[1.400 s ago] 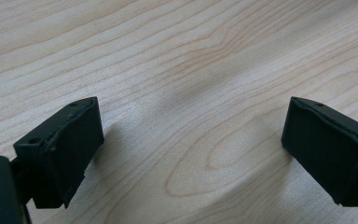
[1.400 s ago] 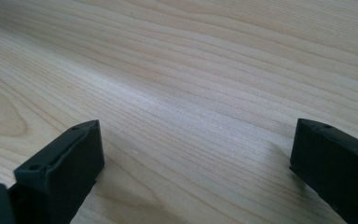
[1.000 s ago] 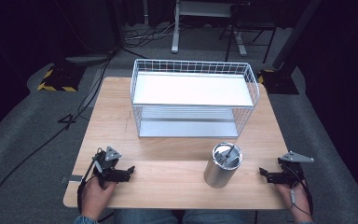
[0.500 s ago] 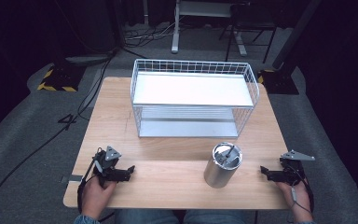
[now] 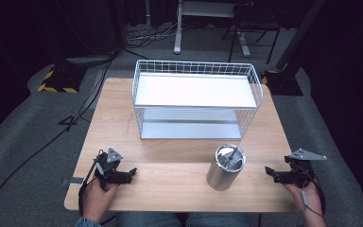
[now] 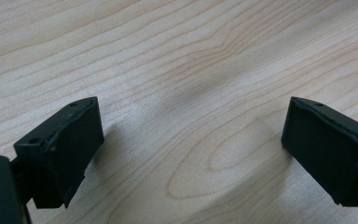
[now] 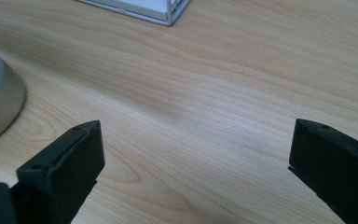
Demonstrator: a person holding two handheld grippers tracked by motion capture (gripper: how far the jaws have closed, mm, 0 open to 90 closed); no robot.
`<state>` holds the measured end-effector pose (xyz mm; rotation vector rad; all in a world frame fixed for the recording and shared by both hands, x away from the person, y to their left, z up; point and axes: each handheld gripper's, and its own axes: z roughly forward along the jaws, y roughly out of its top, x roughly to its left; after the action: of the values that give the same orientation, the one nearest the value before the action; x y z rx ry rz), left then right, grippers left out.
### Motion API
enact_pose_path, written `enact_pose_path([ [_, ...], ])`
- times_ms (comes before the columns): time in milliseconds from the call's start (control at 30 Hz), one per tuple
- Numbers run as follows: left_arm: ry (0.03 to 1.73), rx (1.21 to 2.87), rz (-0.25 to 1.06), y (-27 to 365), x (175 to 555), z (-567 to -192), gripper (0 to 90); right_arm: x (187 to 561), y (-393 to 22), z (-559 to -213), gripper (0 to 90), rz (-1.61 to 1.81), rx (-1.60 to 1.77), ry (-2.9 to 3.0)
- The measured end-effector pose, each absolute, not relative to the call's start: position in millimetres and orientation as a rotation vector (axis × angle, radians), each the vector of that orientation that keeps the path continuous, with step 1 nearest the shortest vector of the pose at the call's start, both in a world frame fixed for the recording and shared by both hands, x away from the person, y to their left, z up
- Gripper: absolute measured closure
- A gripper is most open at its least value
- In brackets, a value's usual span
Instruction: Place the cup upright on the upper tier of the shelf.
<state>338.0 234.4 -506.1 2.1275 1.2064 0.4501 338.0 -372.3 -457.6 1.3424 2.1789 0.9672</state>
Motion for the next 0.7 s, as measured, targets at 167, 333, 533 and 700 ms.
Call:
enact_pose_path([
  [167, 1.212, 2.121, 0.443, 234.0, 337.8, -506.4, 5.9, 334.1, -368.5, -448.6, 3.5, 0.989, 1.333, 2.178],
  [333, 1.211, 2.122, 0.444, 234.1, 337.9, -506.3, 5.9, 329.0, -361.4, -438.0, 3.6, 1.024, 1.304, 2.188],
  [533, 1.211, 2.122, 0.444, 234.1, 337.9, -506.4, 5.9, 322.9, -352.6, -426.7, 3.6, 1.050, 1.267, 2.197],
  [700, 1.206, 2.128, 0.451, 234.5, 338.0, -506.1, 5.9, 312.7, -343.9, -415.7, 3.6, 1.077, 1.223, 2.208],
])
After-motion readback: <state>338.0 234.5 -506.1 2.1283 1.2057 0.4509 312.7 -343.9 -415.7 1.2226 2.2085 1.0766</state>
